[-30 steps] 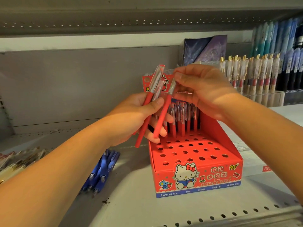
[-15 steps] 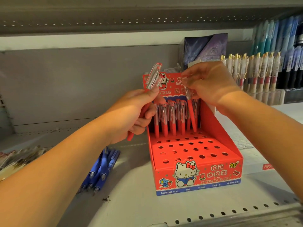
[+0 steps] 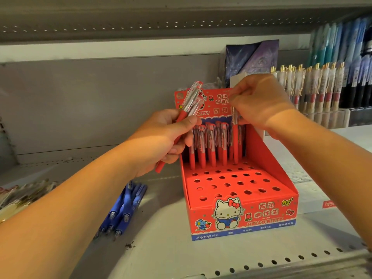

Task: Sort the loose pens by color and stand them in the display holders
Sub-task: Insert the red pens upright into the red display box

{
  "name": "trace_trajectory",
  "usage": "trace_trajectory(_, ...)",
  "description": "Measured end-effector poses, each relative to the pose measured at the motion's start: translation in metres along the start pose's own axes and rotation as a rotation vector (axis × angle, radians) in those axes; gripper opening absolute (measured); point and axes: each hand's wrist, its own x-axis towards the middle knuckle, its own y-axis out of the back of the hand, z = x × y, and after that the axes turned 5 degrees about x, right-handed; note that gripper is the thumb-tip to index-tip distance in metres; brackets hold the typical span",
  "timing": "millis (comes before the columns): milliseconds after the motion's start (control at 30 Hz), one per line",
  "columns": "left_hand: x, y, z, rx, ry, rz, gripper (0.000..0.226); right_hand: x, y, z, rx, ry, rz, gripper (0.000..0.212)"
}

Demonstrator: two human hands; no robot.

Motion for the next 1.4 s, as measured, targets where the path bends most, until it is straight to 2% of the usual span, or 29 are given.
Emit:
trace_trajectory(167,-0.001,0.000,0.001,0.048,-0.024,0.016,0.021,-0.004,0.000,-0.002,-0.110,-0.016,-0.047,0.010)
trace_trajectory(367,0.000,0.000,0.003,0.017,0.019,0.066,0.013,-0.014,-0.002,-0.008,-0.510,-0.064,-0.309,0.010)
trace_trajectory(500,0.001,0.000,0.006,-0.074,0.012,0.074,0.026,-0.014,0.001,-0.010,-0.591,-0.044,-0.310,0.013)
trace_trajectory(567,-0.001,-0.002,0.007,-0.076,-0.004,0.066,0.024,-0.013,0.002,-0.010,-0.627,0.005,-0.263,0.013)
trace_trajectory(633,-0.002,-0.004,0.007,-0.075,-0.029,0.036,0.021,-0.012,0.000,-0.011,-0.519,0.088,-0.134,0.011)
trace_trajectory(700,-0.004,-0.008,0.007,-0.073,-0.056,-0.002,0.020,-0.015,-0.004,-0.015,-0.172,0.145,-0.073,0.010)
trace_trajectory(767,-0.005,-0.010,0.007,-0.053,-0.070,-0.028,0.018,-0.022,-0.007,-0.020,0.232,0.093,-0.175,0.008)
trace_trajectory(833,-0.006,-0.010,0.007,-0.021,-0.073,-0.048,0.017,-0.027,-0.010,-0.022,0.406,0.041,-0.305,0.012)
trace_trajectory(1000,-0.006,-0.012,0.008,-0.038,-0.061,-0.057,0.017,-0.027,-0.011,-0.024,0.560,-0.011,-0.311,0.016)
trace_trajectory(1200,0.000,-0.010,0.011,-0.055,-0.064,0.090,0.023,-0.020,0.001,-0.027,0.675,-0.091,-0.235,0.017)
trace_trajectory(1300,0.003,-0.008,0.011,0.001,-0.073,0.176,0.023,-0.016,0.005,-0.026,0.616,-0.084,-0.165,0.019)
trace_trajectory(1400,0.002,-0.007,0.009,0.010,-0.088,0.202,0.021,-0.011,0.008,-0.023,0.389,-0.064,-0.099,0.022)
